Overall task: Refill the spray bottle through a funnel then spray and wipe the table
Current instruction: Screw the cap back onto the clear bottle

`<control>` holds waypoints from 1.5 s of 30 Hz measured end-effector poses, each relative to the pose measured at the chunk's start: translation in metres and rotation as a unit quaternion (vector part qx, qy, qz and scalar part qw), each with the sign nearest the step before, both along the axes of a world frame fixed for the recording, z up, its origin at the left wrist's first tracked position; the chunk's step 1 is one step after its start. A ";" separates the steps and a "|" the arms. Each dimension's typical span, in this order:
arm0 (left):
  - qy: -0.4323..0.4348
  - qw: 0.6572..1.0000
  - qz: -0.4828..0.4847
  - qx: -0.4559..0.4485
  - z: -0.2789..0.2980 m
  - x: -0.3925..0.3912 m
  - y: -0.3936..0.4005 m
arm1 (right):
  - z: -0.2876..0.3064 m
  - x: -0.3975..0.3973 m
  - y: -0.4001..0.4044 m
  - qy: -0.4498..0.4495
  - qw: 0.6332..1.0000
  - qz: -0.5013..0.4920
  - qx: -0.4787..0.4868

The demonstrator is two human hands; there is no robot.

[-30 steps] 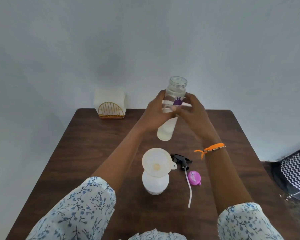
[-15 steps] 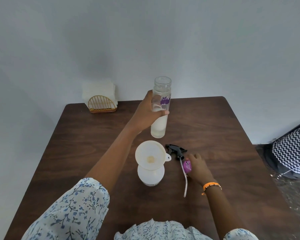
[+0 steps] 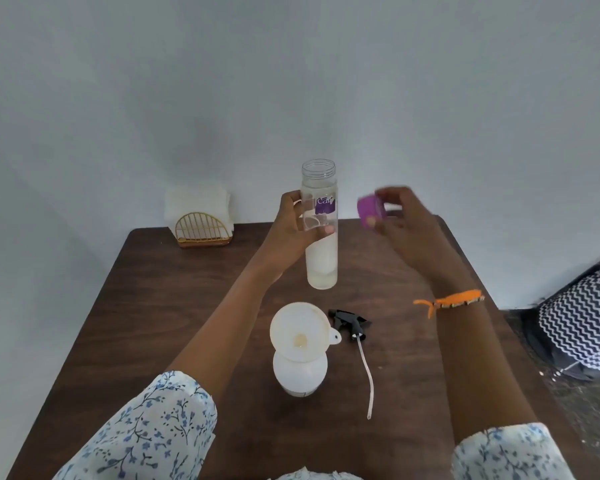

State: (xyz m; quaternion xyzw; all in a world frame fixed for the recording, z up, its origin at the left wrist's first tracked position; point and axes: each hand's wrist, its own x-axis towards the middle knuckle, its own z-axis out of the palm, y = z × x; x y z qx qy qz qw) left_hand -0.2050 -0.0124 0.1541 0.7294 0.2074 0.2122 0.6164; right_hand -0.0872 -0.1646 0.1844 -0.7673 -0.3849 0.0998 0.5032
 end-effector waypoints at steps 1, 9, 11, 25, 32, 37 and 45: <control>-0.012 1.000 -0.001 -0.007 0.005 0.000 0.002 | 0.020 0.000 0.008 -0.012 0.999 0.015 0.032; -0.069 0.996 -0.011 0.049 0.046 -0.009 0.021 | 0.099 0.007 0.059 -0.071 0.985 0.147 0.050; -0.071 0.996 -0.018 0.056 0.053 -0.011 0.025 | 0.107 0.010 0.066 -0.070 0.981 0.176 0.036; -0.106 0.992 -0.029 0.058 0.077 -0.017 0.022 | 0.150 0.007 0.072 -0.061 0.964 0.254 -0.040; -0.113 0.992 -0.058 0.017 0.084 -0.018 0.020 | 0.148 0.002 0.070 0.055 0.972 0.229 0.011; -0.119 0.992 -0.044 0.017 0.087 -0.020 0.027 | 0.141 0.006 0.064 0.122 0.966 0.197 0.117; -0.100 0.993 -0.047 0.046 0.089 -0.021 0.029 | 0.125 -0.006 0.073 0.161 0.953 0.225 0.125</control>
